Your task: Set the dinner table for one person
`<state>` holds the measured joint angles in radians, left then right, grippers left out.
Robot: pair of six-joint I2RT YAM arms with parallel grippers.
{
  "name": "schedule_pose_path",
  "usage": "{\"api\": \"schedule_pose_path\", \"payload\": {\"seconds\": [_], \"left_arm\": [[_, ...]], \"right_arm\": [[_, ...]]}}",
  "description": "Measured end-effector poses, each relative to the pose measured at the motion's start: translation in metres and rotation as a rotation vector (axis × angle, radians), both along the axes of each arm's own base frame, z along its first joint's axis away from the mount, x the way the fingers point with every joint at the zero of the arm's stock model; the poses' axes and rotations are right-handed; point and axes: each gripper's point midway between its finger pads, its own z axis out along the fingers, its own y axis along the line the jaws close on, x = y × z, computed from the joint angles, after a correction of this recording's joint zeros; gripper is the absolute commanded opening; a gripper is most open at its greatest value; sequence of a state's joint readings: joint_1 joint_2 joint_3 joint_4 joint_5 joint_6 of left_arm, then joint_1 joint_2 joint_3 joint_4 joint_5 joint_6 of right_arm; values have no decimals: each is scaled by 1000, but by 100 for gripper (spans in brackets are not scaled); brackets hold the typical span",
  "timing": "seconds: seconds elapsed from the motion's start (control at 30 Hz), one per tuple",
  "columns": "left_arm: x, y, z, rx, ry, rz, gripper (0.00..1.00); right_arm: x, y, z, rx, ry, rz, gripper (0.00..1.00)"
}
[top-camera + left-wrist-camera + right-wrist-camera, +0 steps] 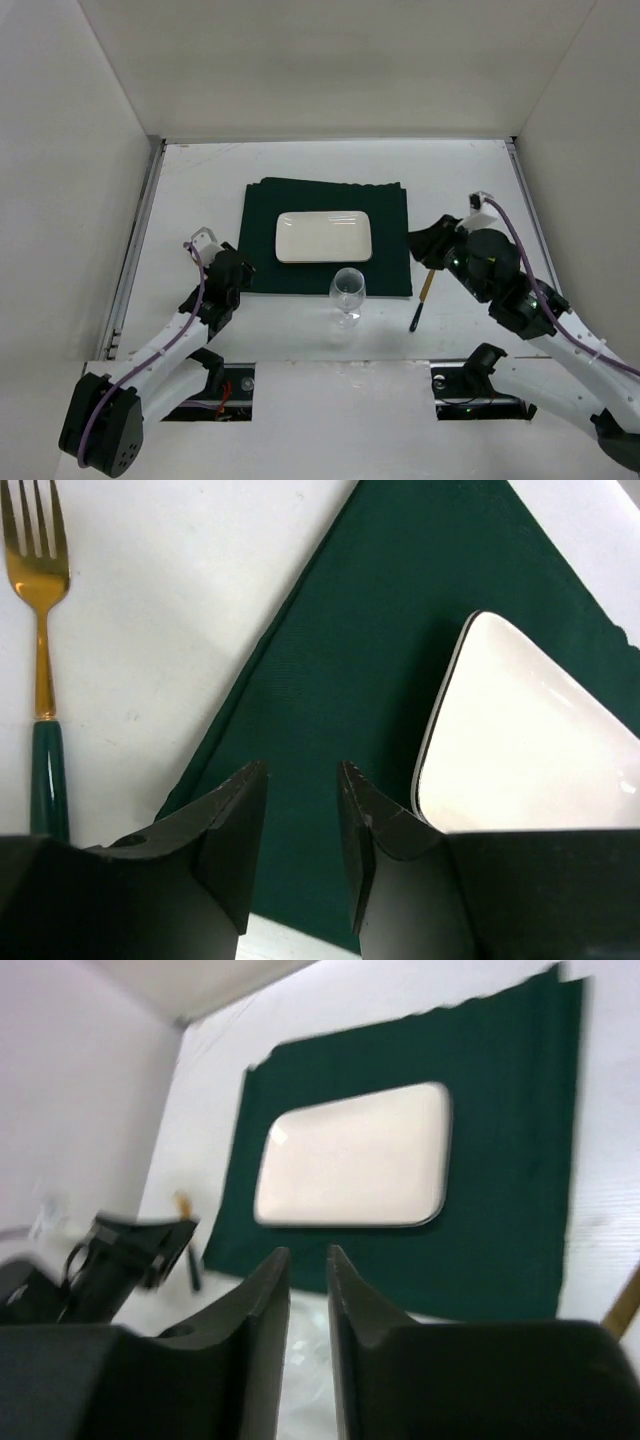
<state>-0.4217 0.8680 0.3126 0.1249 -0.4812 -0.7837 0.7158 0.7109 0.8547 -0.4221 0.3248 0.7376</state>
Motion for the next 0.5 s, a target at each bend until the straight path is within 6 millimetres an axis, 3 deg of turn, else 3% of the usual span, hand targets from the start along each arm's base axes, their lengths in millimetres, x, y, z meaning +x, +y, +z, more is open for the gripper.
{"api": "schedule_pose_path", "payload": {"seconds": [0.1,0.23,0.37,0.5], "left_arm": [[-2,8,-2,8,4,32,28],[-6,29,-16,-1,38,118,28],[-8,25,-24,-19,57,112,28],[-6,10,-20,-42,24,59,28]], "right_arm": [[-21,28,15,-81,4,147,44],[-40,64,14,-224,42,306,52],[-45,95,-10,-377,100,405,56],[-44,98,-35,-507,162,434,56]]}}
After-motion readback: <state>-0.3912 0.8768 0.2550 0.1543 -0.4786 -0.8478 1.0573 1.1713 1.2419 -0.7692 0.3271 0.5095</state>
